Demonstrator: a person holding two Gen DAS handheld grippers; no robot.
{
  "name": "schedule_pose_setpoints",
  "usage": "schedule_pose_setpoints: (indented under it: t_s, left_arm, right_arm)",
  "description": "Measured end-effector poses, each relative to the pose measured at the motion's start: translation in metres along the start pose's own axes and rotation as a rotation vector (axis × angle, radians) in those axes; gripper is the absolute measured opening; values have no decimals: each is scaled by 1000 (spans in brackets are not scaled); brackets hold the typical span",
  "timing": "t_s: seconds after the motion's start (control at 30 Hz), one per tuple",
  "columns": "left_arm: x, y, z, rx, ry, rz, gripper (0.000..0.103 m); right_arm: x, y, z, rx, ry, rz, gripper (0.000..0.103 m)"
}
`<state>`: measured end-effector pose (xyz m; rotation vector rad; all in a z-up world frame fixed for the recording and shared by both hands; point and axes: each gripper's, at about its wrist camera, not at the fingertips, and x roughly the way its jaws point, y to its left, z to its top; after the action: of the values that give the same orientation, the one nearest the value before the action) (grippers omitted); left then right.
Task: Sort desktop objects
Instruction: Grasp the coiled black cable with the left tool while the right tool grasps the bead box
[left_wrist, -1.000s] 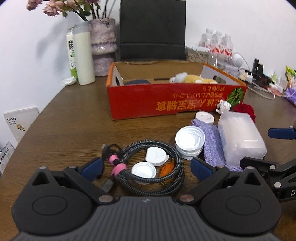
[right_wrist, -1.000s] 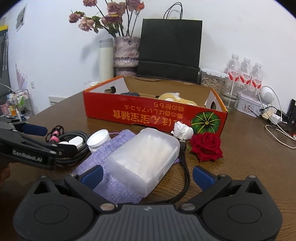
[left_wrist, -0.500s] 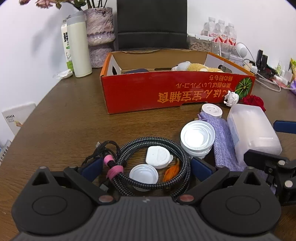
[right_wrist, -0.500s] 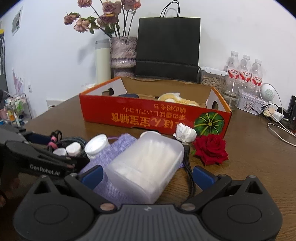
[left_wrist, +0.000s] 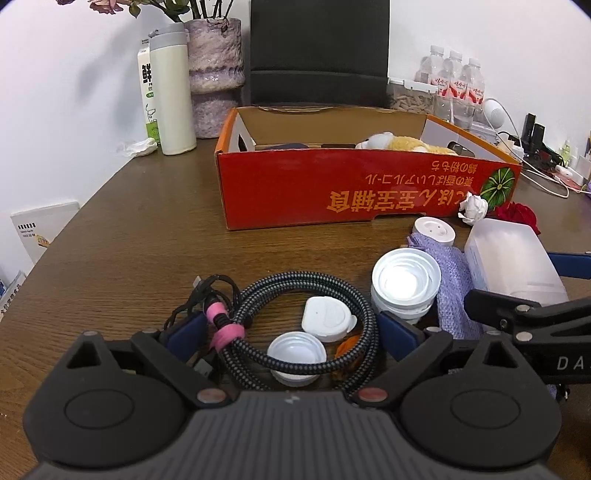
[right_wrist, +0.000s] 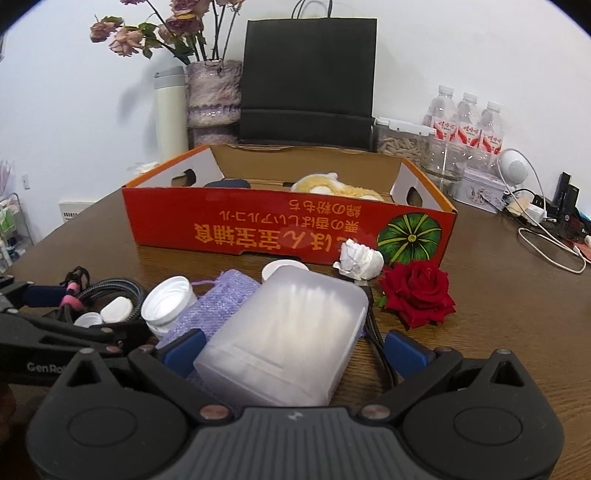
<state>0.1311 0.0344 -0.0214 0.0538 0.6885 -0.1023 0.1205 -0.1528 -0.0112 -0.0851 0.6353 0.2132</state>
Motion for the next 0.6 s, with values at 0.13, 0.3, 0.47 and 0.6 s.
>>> schedule_pose_setpoints:
  t_s: [0.13,0.3,0.47,0.6]
  left_arm:
    - [-1,-1,-1,1,-8,-3,96]
    - [-1,-1,-1,-1,-9,-6,96]
    - [-2,-3,-1,-8,-13,-3,94]
    - [-4,-3,-2,-40,-22,10,93]
  right_arm:
    - [2,-3,-2,2,7,15,97]
    - [1,-8,-3,-3,13,18,77]
    - [-3,-13,-5,0,-5,52,72]
    - [-8,-15,-6,0,-27,69,68]
